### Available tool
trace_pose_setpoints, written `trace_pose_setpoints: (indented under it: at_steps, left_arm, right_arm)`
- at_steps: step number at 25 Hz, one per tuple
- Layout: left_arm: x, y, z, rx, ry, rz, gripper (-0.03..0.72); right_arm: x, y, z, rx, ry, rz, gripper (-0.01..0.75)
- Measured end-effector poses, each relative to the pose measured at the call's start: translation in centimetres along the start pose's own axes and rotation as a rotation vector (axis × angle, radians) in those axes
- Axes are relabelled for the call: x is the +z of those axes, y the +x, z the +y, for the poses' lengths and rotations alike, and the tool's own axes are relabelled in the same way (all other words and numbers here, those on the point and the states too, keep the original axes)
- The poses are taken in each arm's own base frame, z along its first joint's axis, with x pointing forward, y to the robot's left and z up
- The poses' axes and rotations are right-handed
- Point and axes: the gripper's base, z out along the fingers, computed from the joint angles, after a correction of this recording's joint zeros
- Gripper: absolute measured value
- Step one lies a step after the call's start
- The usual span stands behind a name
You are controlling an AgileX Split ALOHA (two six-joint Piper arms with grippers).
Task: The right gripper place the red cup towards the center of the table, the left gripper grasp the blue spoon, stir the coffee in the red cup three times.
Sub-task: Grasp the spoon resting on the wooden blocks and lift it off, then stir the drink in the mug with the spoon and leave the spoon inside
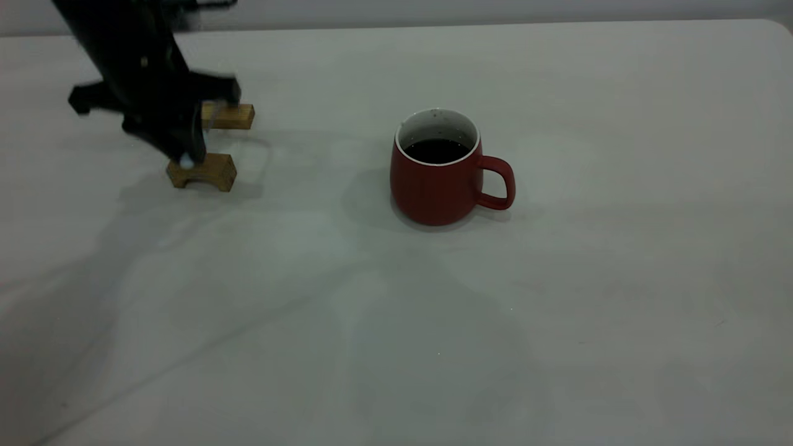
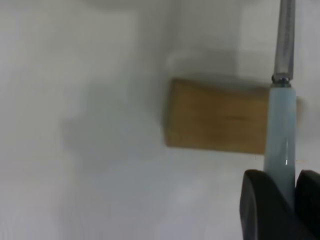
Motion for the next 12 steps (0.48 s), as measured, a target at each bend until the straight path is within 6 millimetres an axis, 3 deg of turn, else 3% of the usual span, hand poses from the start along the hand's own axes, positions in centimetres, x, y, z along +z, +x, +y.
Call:
trace_pose_setpoints:
  at_steps: [3, 6, 12]
  left_arm:
    - [-4.2, -1.5, -1.8, -0.156, 0.121, 0.001, 0.175]
    - [-7.3, -1.8, -3.7, -0.421, 0.276, 0.084, 0.175]
    - [-10.0, -1.5, -7.7, -1.115, 0.603, 0.5, 0.175]
  right_arm:
    - [0.0, 0.0, 0.0, 0.0, 0.0, 0.0, 0.24]
    - [0.0, 0.0, 0.0, 0.0, 0.0, 0.0, 0.24]
    - [0.0, 0.0, 0.0, 0.0, 0.0, 0.0, 0.24]
